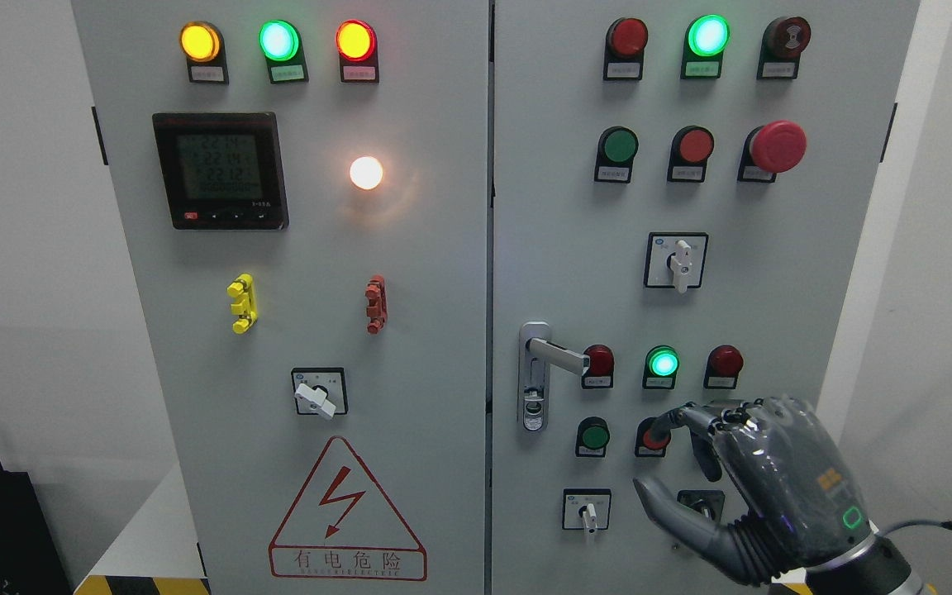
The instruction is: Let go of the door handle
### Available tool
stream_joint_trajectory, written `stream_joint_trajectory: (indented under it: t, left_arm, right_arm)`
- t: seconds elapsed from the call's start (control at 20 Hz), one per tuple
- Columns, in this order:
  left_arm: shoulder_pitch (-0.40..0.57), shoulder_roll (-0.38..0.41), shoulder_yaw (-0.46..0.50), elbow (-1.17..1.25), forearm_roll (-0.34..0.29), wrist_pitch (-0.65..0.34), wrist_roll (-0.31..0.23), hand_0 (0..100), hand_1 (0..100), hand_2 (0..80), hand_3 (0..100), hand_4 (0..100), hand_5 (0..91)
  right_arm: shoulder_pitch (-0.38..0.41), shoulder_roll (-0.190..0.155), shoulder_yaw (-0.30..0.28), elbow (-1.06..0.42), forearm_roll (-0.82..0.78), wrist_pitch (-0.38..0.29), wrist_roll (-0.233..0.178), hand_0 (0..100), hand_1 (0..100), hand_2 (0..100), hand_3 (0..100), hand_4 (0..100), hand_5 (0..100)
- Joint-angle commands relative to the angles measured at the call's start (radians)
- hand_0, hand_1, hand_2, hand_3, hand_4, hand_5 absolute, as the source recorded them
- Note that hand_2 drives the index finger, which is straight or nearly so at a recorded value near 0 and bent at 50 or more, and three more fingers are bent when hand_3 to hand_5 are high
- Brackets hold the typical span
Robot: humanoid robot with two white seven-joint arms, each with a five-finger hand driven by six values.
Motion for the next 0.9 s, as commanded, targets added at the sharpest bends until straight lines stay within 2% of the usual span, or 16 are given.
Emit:
stream_joint_trajectory:
  t: [0.0, 0.1, 0.4, 0.5, 0.7, 0.85]
  left_arm:
    - [-0.003, 0.000, 0.002, 0.009, 0.000, 0.005, 0.000, 12, 39, 0.0, 0, 0, 0.0]
    - [-0.003, 0.000, 0.002, 0.009, 0.000, 0.005, 0.000, 12, 39, 0.0, 0, 0, 0.0]
    - [-0.003, 0.000, 0.002, 0.009, 0.000, 0.005, 0.000, 12, 39, 0.0, 0, 0, 0.0]
    - [-0.003, 0.000, 0.002, 0.009, 0.000, 0.005, 0.000, 12, 39, 0.0, 0, 0, 0.0]
    - [-0.003, 0.000, 0.002, 0.009, 0.000, 0.005, 0.000, 12, 39, 0.0, 0, 0, 0.0]
    - [-0.003, 0.000, 0.002, 0.009, 0.000, 0.005, 0.000, 12, 39, 0.0, 0, 0, 0.0]
  right_arm:
    - [-0.050, -0.001, 0.109, -0.003, -0.009, 0.011, -0.008, 40, 20, 48, 95, 96, 100]
    - [-0.103, -0.003, 0.148, -0.003, -0.027, 0.040, -0.009, 40, 20, 48, 95, 96, 100]
    - [-0.235, -0.012, 0.188, -0.003, -0.150, 0.098, -0.009, 41, 19, 48, 97, 97, 100]
    - [-0.253, -0.012, 0.201, -0.003, -0.150, 0.100, -0.009, 41, 18, 49, 100, 100, 100]
    - [-0.278, -0.011, 0.203, -0.003, -0.151, 0.126, 0.001, 41, 18, 52, 100, 100, 100]
    - [-0.281, -0.009, 0.205, -0.004, -0.153, 0.178, 0.005, 42, 18, 52, 100, 100, 100]
